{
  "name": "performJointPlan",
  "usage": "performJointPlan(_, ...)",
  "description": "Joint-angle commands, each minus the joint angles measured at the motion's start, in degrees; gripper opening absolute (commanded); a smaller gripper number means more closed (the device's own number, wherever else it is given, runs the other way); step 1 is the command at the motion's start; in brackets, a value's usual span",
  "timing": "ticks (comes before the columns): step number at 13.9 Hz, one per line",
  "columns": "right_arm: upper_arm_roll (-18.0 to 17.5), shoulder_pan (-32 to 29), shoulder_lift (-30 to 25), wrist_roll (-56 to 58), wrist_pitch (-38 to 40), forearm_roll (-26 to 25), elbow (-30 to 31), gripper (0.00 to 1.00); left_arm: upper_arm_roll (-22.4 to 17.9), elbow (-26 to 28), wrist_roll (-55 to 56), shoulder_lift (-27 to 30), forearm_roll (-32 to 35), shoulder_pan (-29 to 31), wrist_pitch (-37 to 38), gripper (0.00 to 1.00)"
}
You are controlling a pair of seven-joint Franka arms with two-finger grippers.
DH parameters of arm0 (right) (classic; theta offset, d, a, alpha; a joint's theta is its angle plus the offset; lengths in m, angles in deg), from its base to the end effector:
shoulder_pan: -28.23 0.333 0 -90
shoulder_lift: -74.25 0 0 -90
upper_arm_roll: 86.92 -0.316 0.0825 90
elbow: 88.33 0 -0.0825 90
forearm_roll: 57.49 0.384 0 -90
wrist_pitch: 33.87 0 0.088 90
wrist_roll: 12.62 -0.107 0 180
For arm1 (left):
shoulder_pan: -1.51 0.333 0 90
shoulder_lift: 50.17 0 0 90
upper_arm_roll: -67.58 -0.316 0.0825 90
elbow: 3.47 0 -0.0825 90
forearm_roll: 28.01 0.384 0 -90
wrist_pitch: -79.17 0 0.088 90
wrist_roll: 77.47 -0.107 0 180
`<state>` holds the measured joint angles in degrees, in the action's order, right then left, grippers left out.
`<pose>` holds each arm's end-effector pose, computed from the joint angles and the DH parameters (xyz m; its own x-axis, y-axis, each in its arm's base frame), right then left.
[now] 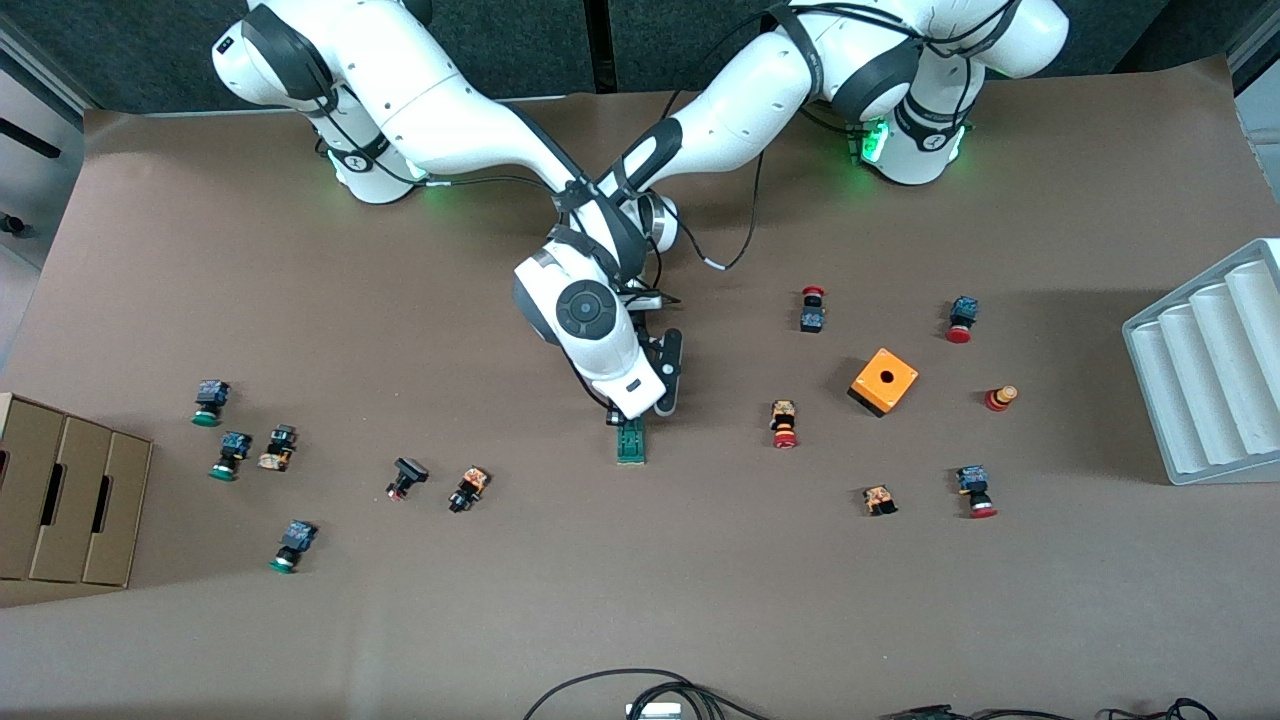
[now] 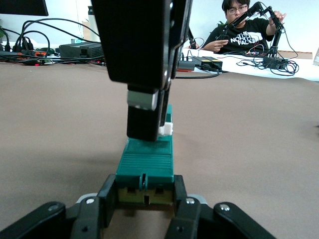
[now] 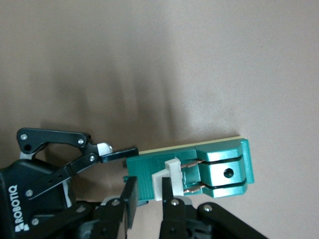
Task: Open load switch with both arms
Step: 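Press the white handle down onto the switch contacts with the right gripper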
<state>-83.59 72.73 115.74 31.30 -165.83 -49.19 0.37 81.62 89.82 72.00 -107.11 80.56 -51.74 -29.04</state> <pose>0.5277 0.4738 0.2268 0.1656 0.9836 0.0717 0.9860 -0.1637 -0.0311 0.3293 -0.5658 0.0545 0.2916 0.0789 0.9533 0.0700 -0.9957 0.0610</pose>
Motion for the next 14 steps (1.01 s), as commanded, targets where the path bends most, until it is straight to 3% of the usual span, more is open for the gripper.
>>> performJointPlan(1,0.4,0.8,0.4,-1.6,-1.3,-0.7,0.5,0.27,-0.2,-1.0,2.1,-1.9,1.2,-0.4,-1.6,0.20)
performJointPlan(10,0.3,0.7,0.5,-2.0,-1.8,-0.7,0.5,0.28,-0.2,-1.0,2.1,-1.9,1.2,-0.4,-1.6,0.20)
performJointPlan(11,0.4,0.6,0.4,-2.0,-1.6,-0.7,0.5,0.36,-0.2,-1.0,2.1,-1.9,1.2,-0.4,-1.6,0.20)
performJointPlan(14,0.4,0.3,-0.1,-1.6,-1.4,-0.7,0.3,0.47,-0.2,-1.0,2.1,-1.9,1.2,-0.4,-1.6,0.20)
